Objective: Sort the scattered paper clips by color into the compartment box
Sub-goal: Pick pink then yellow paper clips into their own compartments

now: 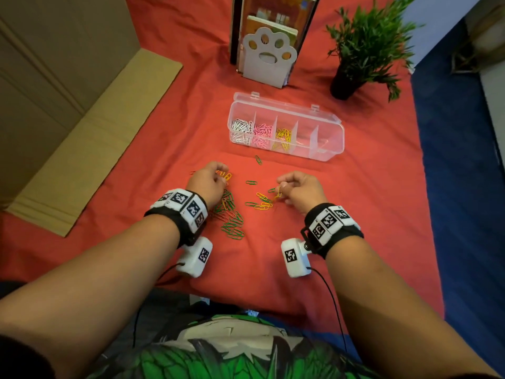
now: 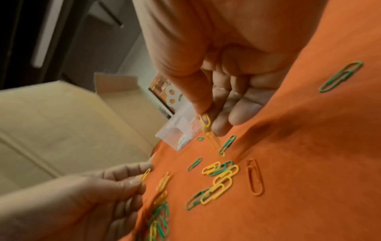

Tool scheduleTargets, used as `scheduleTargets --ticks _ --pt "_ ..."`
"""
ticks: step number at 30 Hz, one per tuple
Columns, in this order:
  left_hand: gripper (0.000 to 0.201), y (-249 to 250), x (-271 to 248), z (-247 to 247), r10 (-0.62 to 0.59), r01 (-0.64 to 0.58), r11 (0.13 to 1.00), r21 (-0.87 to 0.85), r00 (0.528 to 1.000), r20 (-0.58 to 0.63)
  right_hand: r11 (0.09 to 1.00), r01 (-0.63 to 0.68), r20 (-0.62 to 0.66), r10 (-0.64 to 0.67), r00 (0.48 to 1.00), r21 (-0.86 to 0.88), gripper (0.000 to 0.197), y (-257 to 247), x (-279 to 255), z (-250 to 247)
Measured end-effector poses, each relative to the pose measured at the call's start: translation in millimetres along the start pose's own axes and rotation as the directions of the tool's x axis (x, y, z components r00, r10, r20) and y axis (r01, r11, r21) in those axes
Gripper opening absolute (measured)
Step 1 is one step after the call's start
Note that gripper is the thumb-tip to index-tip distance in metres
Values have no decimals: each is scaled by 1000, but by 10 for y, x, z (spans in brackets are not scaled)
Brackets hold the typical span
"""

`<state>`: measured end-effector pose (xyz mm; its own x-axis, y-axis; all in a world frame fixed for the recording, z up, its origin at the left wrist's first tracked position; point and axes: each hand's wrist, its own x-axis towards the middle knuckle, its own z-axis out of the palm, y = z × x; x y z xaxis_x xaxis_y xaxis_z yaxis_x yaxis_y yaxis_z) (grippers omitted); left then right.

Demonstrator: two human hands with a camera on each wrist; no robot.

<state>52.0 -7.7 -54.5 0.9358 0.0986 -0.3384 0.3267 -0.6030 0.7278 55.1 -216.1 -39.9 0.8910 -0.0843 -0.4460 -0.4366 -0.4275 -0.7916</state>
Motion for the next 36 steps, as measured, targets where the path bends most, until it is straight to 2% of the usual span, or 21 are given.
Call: scheduleTargets --ticks 2,4,6,8,10,11,12,13,14,15,17,18,20,21,24,29,31,33,34,35,36 --pt "28 10 38 -51 -128 138 964 -225 990 59 994 -47 22 45 999 101 27 -6 -17 -12" --pt "35 65 55 -103 -254 284 857 -430 959 127 984 -74 31 70 997 163 26 -9 -31 -18" --pt "34 147 41 -171 -310 346 758 -553 937 162 978 -95 24 92 995 188 26 1 -32 -17" --pt "32 177 47 -223 -342 376 701 -607 923 177 953 -129 33 125 992 273 27 -4 -43 -24" --pt "29 156 88 -248 -370 381 692 -613 917 153 899 -152 54 142 988 412 28 -17 -48 -36" --pt "27 133 116 -247 -368 368 717 -592 921 127 865 -165 63 154 986 475 28 -27 -51 -43" --pt "24 112 144 -247 -346 339 786 -517 934 86 835 -180 71 168 983 519 26 -36 -53 -42" --pt "18 88 168 -241 -301 292 887 -358 953 34 830 -190 75 177 981 524 24 -37 -50 -38" --pt "13 70 176 -237 -243 236 957 -168 970 -21 854 -194 71 182 981 482 23 -35 -49 -28" --pt "12 56 177 -227 -190 191 982 5 979 -77 913 -176 53 168 984 367 22 -23 -43 -16" --pt "18 48 171 -202 -94 120 971 208 987 -129 996 -66 23 67 997 -60 16 -10 -35 28" --pt "20 53 176 -183 -50 84 962 261 989 -136 958 10 28 -2 1000 -285 11 -15 -44 64" --pt "23 78 194 -152 17 27 938 346 992 -124 795 125 47 -121 992 -593 17 -10 -52 148" --pt "25 85 215 -134 40 5 924 381 993 -110 741 171 73 -163 984 -649 20 -10 -49 197" --pt "26 83 269 -86 95 -49 882 468 993 -74 680 259 129 -236 963 -686 22 -14 -32 347" --pt "26 70 281 -52 74 -27 875 482 994 -79 591 305 219 -213 952 -747 20 71 47 521" --pt "27 66 295 -65 50 -3 905 426 994 -99 654 284 202 -200 959 -701 18 88 72 485" --pt "22 93 268 -102 -24 41 962 270 997 -69 782 198 132 -148 980 -592 14 62 78 382" --pt "21 118 248 -128 -78 79 992 101 997 -14 847 154 103 -117 988 -509 8 50 77 322" --pt "21 153 209 -154 -136 144 979 -146 989 64 920 103 83 -77 994 -378 8 46 61 259" --pt "22 178 167 -168 -204 246 876 -414 969 142 978 44 80 -28 996 -202 17 54 42 211"
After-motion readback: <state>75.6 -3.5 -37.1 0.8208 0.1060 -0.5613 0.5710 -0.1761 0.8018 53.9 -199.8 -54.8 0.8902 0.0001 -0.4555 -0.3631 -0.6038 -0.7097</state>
